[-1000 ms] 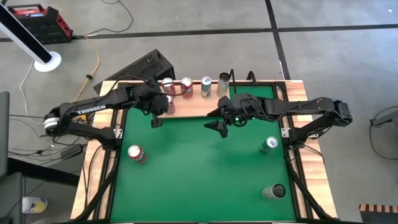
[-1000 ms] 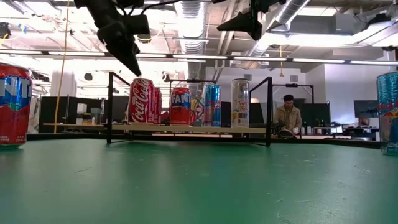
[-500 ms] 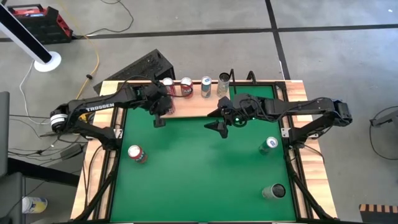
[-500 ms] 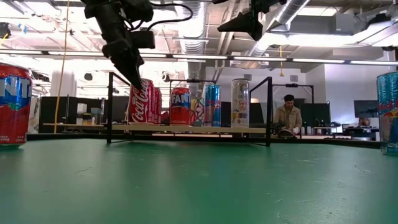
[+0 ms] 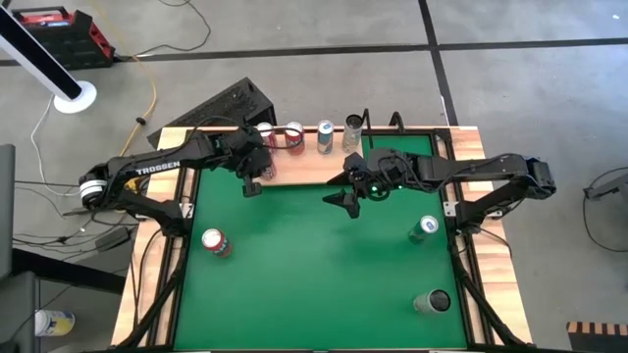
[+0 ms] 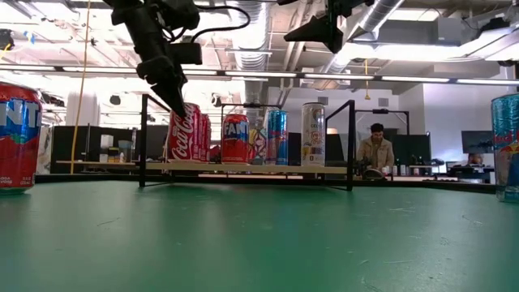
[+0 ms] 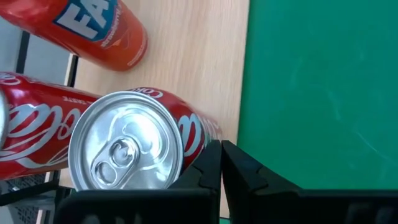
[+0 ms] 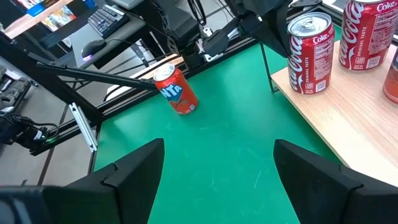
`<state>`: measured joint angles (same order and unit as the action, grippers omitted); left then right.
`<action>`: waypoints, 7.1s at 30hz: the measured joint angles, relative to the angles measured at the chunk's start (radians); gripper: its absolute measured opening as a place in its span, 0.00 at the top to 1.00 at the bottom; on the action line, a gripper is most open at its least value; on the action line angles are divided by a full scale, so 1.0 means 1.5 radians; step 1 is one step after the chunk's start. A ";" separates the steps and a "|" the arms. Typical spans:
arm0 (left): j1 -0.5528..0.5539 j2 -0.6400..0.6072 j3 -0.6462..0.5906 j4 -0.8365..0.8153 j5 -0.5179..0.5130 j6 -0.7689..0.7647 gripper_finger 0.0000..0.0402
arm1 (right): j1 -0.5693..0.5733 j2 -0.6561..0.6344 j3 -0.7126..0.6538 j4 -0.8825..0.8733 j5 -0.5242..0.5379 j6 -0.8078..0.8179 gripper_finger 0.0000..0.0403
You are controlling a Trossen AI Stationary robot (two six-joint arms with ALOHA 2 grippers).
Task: Place canned beverage on shelf
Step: Put the red-black soda can on the shelf aligned with the other red-black soda can, then put the red soda can on the shelf
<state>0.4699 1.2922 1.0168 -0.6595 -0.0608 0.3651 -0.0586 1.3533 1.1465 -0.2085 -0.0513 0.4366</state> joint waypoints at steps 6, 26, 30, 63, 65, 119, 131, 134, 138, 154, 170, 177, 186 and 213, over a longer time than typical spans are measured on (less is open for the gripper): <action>0.002 0.000 0.000 0.005 -0.010 0.004 1.00 | 0.000 0.000 0.000 0.000 0.000 0.000 0.19; -0.125 -0.144 0.125 -0.202 0.199 -0.173 1.00 | 0.021 0.000 0.000 0.006 0.000 0.005 0.19; -0.203 -0.201 0.114 -0.338 0.228 -0.234 1.00 | 0.021 0.000 0.000 0.008 0.001 0.005 0.19; -0.430 -0.154 0.113 -0.493 0.067 -0.496 0.15 | 0.004 0.000 0.000 0.014 0.002 -0.001 0.19; -0.438 -0.154 0.113 -0.492 0.059 -0.503 0.15 | 0.004 0.000 0.000 0.014 0.002 -0.001 0.19; -0.584 -0.241 -0.170 -0.281 -0.002 -0.628 0.33 | 0.011 0.000 0.000 0.010 0.003 -0.018 0.19; -0.425 -0.154 -0.012 -0.257 0.018 -0.471 0.33 | 0.011 -0.017 0.000 -0.030 -0.001 -0.018 0.19; -0.400 -0.099 0.036 -0.258 0.042 -0.428 0.33 | 0.014 -0.037 -0.001 -0.053 -0.001 -0.018 0.19; -0.379 -0.029 0.097 -0.256 0.056 -0.357 0.33 | 0.019 -0.070 0.000 -0.095 -0.001 -0.036 0.19; -0.255 0.178 0.273 -0.216 0.093 -0.130 0.33 | 0.032 -0.124 0.000 -0.157 0.070 -0.094 0.19; -0.122 0.265 0.385 -0.193 0.089 -0.034 0.33 | 0.033 -0.113 0.000 -0.149 0.079 -0.076 0.19; -0.082 0.265 0.385 -0.181 0.106 -0.016 0.33 | 0.023 -0.113 0.000 -0.149 0.096 -0.064 0.19; -0.049 0.265 0.385 -0.162 0.102 0.030 0.33 | -0.016 -0.113 0.000 -0.150 0.113 -0.063 0.19; -0.011 0.264 0.385 -0.188 0.095 0.057 0.33 | -0.076 -0.113 0.000 -0.161 0.119 -0.072 0.19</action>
<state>0.4534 1.6890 1.5944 -0.9417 0.0817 0.4507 -0.1721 1.1836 1.1469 -0.4506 0.1266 0.3283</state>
